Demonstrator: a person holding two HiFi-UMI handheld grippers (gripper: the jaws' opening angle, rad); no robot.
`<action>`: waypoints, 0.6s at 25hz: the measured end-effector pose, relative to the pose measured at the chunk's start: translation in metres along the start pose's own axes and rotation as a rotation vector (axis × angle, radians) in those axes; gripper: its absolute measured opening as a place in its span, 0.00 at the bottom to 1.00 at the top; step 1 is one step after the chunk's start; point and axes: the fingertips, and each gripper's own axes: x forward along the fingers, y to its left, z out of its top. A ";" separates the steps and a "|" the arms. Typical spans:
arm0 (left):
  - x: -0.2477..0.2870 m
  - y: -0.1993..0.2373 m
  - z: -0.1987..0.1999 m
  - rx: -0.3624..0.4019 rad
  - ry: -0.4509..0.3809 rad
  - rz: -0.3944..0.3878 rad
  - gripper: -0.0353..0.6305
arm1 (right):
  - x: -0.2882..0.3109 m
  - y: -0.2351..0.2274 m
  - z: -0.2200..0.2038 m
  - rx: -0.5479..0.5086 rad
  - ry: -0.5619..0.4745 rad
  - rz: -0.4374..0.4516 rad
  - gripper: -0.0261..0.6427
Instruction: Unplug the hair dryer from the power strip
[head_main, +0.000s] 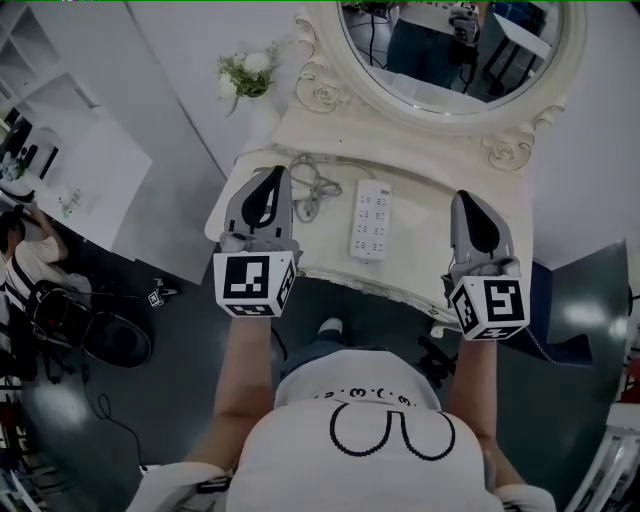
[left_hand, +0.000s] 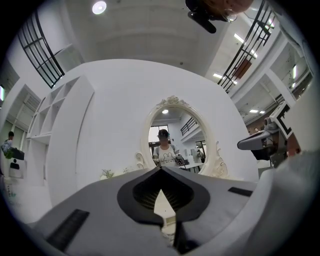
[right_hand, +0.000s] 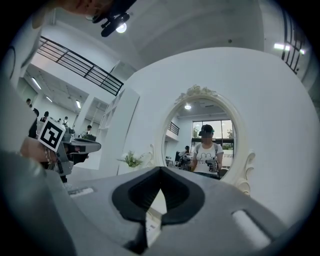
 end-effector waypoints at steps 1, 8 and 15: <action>0.000 0.000 0.001 0.004 -0.001 0.000 0.05 | 0.000 0.000 0.002 -0.003 -0.003 0.001 0.03; 0.000 0.002 0.006 0.015 -0.005 -0.003 0.05 | 0.002 0.003 0.007 -0.022 -0.003 0.011 0.03; 0.000 0.009 0.005 0.007 0.014 0.005 0.05 | 0.004 0.009 0.005 -0.032 0.011 0.027 0.04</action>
